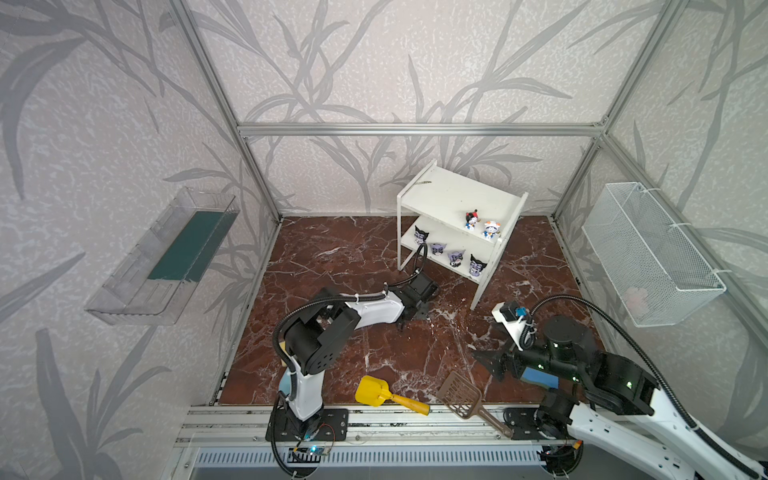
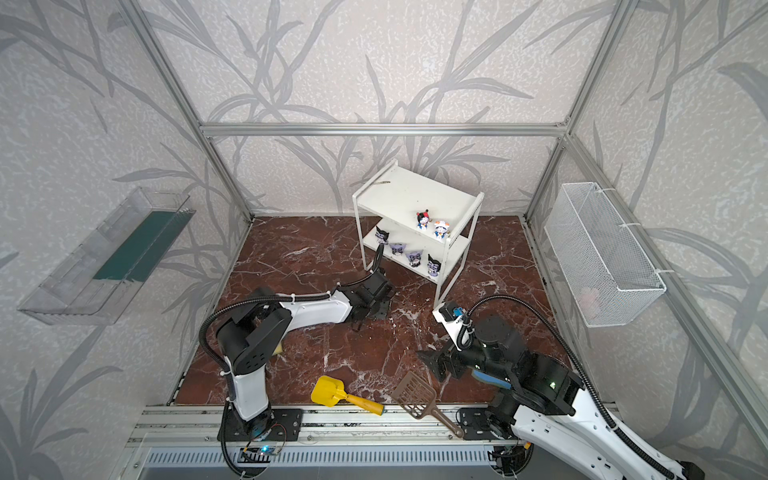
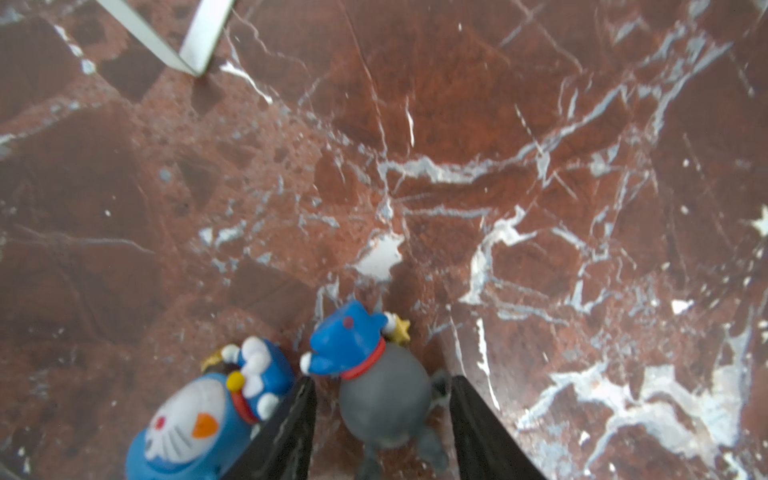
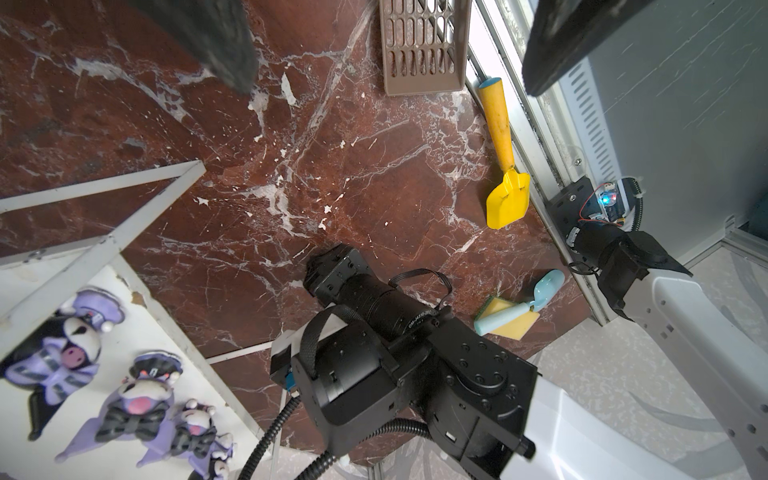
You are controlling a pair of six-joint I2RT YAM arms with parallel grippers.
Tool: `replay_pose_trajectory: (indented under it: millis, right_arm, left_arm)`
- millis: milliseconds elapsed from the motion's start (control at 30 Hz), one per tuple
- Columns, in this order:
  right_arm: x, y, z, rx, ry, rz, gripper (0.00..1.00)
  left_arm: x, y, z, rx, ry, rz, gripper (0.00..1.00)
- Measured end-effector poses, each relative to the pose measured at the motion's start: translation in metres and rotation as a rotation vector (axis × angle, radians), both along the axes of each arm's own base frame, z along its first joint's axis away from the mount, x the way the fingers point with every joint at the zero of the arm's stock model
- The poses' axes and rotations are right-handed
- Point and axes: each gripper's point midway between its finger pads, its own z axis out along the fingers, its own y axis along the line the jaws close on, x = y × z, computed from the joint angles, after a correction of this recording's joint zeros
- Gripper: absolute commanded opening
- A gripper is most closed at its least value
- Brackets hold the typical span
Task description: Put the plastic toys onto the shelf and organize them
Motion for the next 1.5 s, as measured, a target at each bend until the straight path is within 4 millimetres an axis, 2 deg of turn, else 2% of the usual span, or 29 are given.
replay_pose_trajectory:
  millis: [300, 433, 600, 767, 967, 1133, 1200, 1400, 1500]
  right_arm:
    - [0.0, 0.0, -0.003, -0.005, 0.005, 0.0, 0.99]
    - [0.0, 0.0, -0.003, -0.005, 0.005, 0.0, 0.99]
    - [0.0, 0.0, -0.004, -0.006, 0.005, 0.0, 0.99]
    - [0.0, 0.001, -0.005, -0.008, 0.008, 0.0, 0.99]
    - [0.002, 0.003, -0.005, 0.004, 0.014, -0.009, 0.99]
    - [0.014, -0.004, -0.021, -0.028, 0.057, -0.11, 0.99]
    - [0.021, -0.012, -0.026, -0.04, 0.066, -0.182, 0.99]
    - [0.033, -0.046, -0.024, -0.018, 0.039, -0.389, 0.99]
    - [0.034, -0.063, -0.02, 0.003, 0.02, -0.471, 0.99]
  left_arm:
    - [0.008, -0.003, 0.0, -0.052, -0.051, 0.004, 0.31]
    - [0.004, -0.003, -0.001, -0.078, -0.058, -0.01, 0.27]
    - [-0.018, 0.006, 0.0, -0.12, -0.041, -0.05, 0.24]
    - [-0.044, 0.015, 0.01, -0.166, -0.033, -0.089, 0.24]
    - [-0.086, 0.001, 0.027, -0.178, -0.013, -0.222, 0.23]
    - [-0.132, 0.003, 0.024, -0.009, 0.038, -0.326, 0.2]
    - [-0.141, 0.008, 0.022, 0.09, 0.052, -0.343, 0.18]
    - [-0.142, 0.018, 0.023, 0.384, 0.022, -0.346, 0.2]
    - [-0.144, 0.016, 0.018, 0.522, 0.007, -0.364, 0.2]
